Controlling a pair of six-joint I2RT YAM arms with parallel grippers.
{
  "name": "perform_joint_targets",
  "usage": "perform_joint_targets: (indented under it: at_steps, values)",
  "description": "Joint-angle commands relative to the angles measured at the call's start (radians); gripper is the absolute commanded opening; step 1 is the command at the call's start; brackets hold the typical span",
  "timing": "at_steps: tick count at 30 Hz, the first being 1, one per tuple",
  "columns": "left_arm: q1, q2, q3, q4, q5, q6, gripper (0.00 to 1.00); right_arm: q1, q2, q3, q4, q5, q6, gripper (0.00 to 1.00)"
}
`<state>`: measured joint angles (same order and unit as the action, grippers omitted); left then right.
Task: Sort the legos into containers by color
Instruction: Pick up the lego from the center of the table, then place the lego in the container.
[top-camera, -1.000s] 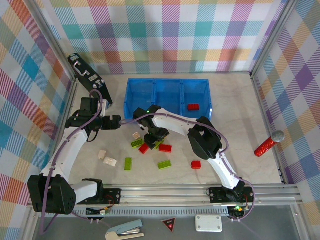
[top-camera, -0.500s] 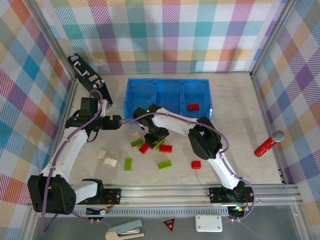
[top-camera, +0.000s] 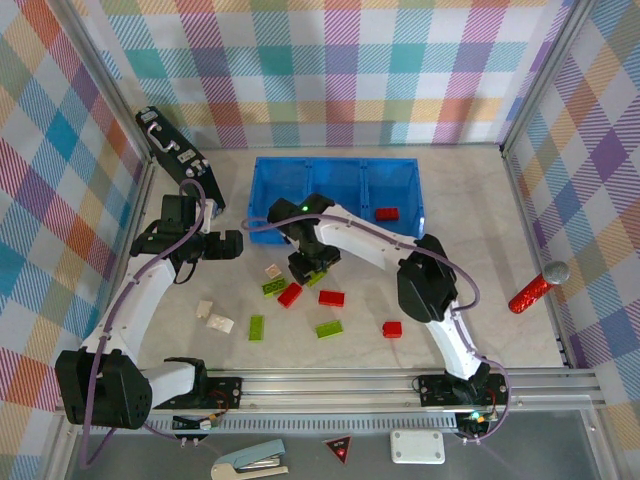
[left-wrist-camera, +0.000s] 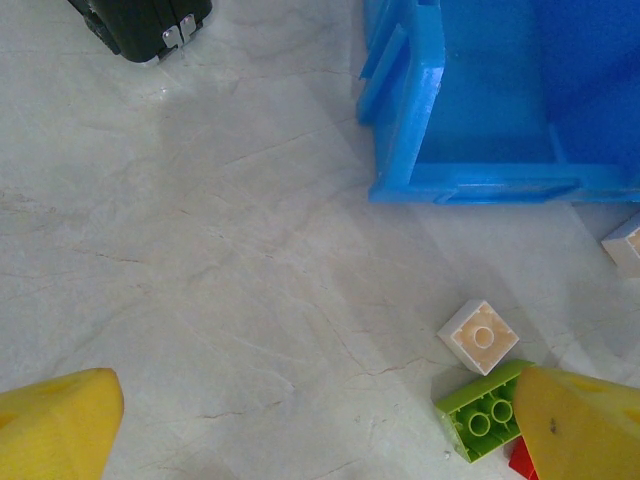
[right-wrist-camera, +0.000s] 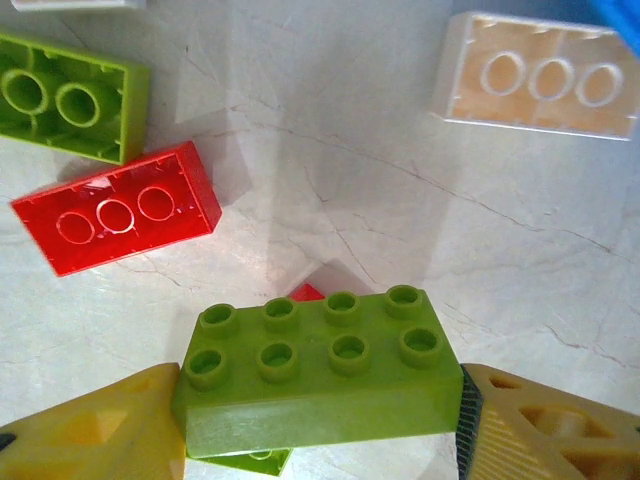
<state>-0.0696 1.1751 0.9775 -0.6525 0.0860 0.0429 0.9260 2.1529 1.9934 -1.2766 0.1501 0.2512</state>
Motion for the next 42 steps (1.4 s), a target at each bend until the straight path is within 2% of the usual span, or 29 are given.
perform_joint_targets:
  at_steps: [1, 12, 22, 28, 42]
  values:
    - [0.007, -0.025, -0.010, -0.001, 0.003, 0.007, 1.00, -0.036, -0.046, 0.048, -0.039, -0.006, 0.061, 0.57]
    - [0.007, -0.033, -0.008, -0.003, 0.001, 0.009, 1.00, -0.174, -0.005, 0.179, -0.041, 0.028, 0.205, 0.56]
    - [0.006, -0.036, -0.010, -0.004, 0.004, 0.008, 1.00, -0.279, 0.160, 0.379, -0.055, 0.055, 0.286, 0.57]
    - [0.007, -0.035, -0.010, -0.004, 0.008, 0.009, 1.00, -0.312, 0.265, 0.494, -0.044, 0.076, 0.312, 0.57]
    - [0.007, -0.031, -0.010, -0.001, 0.011, 0.008, 1.00, -0.326, 0.362, 0.505, 0.101, 0.131, 0.290, 0.58]
